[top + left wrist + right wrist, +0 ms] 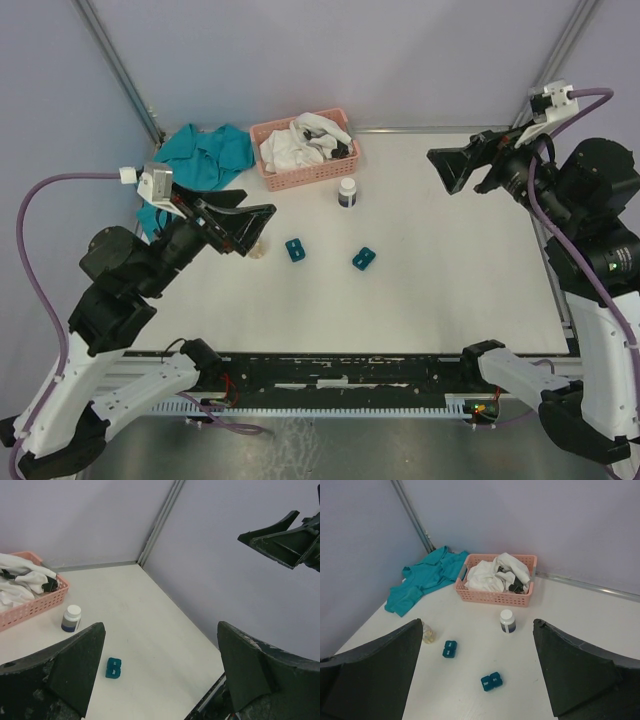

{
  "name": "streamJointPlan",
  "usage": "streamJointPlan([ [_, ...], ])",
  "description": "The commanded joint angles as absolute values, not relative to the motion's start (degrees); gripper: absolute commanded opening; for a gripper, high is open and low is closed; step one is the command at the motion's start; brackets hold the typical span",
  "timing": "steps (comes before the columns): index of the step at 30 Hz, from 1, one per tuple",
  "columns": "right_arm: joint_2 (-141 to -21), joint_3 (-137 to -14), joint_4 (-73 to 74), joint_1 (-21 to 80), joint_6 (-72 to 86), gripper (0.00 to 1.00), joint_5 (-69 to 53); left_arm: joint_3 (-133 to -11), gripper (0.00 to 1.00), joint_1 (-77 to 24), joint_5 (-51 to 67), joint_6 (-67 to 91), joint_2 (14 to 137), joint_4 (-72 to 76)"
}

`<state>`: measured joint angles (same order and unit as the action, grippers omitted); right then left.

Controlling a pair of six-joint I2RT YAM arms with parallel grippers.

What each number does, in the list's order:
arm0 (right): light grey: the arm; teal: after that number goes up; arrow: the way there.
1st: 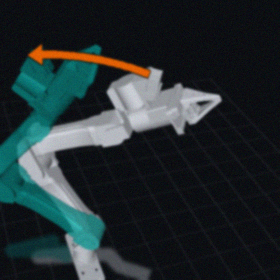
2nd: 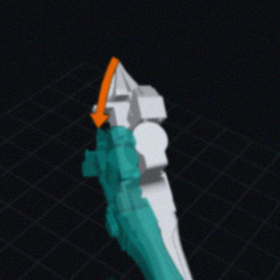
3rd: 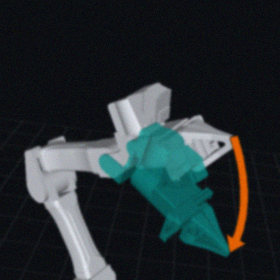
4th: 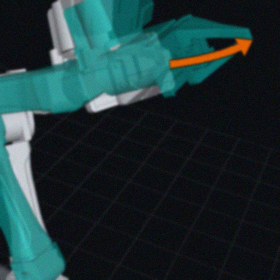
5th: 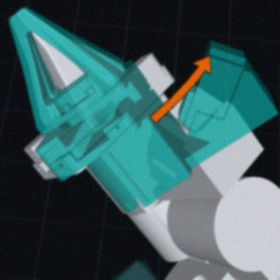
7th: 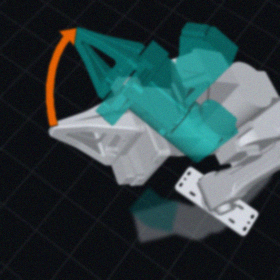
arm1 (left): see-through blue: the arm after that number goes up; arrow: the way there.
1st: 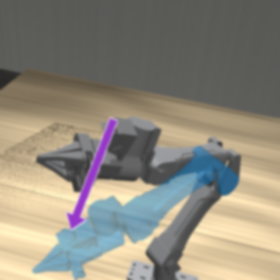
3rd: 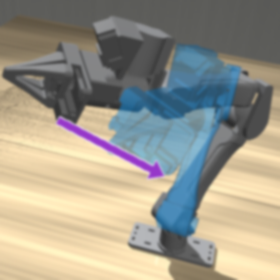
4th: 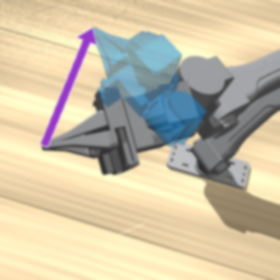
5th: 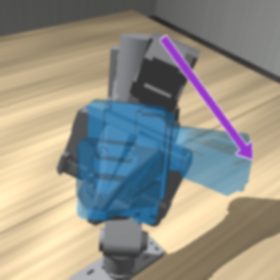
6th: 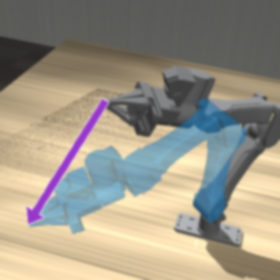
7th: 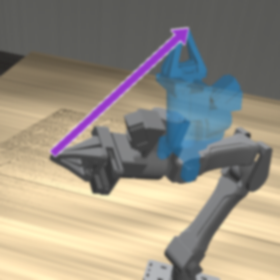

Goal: Sort the pills into containers

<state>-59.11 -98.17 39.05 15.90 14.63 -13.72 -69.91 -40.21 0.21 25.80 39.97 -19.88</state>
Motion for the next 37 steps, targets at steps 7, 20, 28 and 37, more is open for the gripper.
streamJointPlan([
  [7, -57.54, -100.32, 42.46, 15.02, 11.45, 1.0, -17.99, -70.71, 0.99, -39.99, 2.97, 25.31, 37.77, -21.23],
  [20, -56.29, -98.76, 41.61, 13.75, 16.6, 1.0, -15.23, -67.87, 0.99, -39.99, 4.23, 27.87, 36.2, -19.38],
  [28, -56.18, -98.24, 41.14, 13.51, 14.85, 1.0, -16.36, -69.06, 0.99, -39.94, 6.28, 27.71, 37.16, -20.17],
  [37, -56.44, -96.39, 40.29, 12.3, 13.4, 1.0, -16.37, -67.91, 0.99, -39.98, 5.55, 26.2, 36.18, -19.82],
])
